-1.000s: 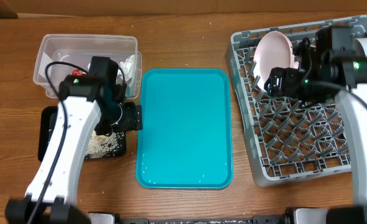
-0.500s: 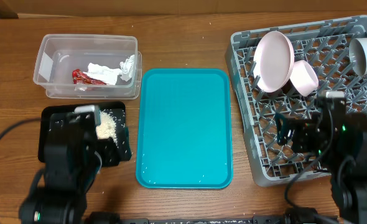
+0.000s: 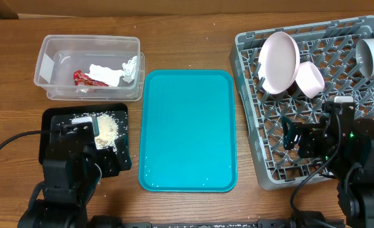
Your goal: Sort waste into correct bins and load items into the dishwasher
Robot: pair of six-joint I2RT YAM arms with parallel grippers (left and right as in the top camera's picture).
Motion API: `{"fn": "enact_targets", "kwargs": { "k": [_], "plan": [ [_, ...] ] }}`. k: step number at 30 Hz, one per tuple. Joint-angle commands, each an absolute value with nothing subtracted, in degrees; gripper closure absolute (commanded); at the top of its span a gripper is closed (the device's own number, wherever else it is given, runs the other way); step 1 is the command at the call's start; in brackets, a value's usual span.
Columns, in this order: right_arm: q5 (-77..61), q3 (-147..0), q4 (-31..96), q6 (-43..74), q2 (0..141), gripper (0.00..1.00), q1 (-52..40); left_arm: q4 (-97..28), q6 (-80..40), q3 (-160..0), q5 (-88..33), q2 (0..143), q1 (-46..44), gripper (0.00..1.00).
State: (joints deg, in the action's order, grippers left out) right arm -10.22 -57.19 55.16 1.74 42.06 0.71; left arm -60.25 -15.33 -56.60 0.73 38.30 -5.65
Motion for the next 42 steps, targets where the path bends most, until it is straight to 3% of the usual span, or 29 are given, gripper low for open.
{"fn": "enact_targets", "kwargs": {
  "k": [1,13,22,28,42],
  "plan": [
    [-9.91,-56.69,54.96,1.96,41.91,0.0,0.89,-60.25,-16.32,-56.16,1.5,38.3,-6.17,0.0],
    [-9.89,-56.05,56.05,1.96,40.03,0.0,0.8,-60.25,-16.32,-56.16,1.5,38.3,-6.17,0.0],
    [-6.13,-53.39,55.16,1.91,31.18,0.0,-1.17,-60.25,-16.32,-56.16,1.5,38.3,-6.17,0.0],
    [-6.04,-44.51,45.74,1.96,22.79,0.0,-1.93,-60.25,-16.32,-56.16,1.48,38.3,-6.17,0.0],
    [-6.07,-13.63,7.97,1.96,5.04,0.0,-1.93,-60.25,-16.32,-56.16,1.5,38.3,-6.17,0.0]
  ]
}}
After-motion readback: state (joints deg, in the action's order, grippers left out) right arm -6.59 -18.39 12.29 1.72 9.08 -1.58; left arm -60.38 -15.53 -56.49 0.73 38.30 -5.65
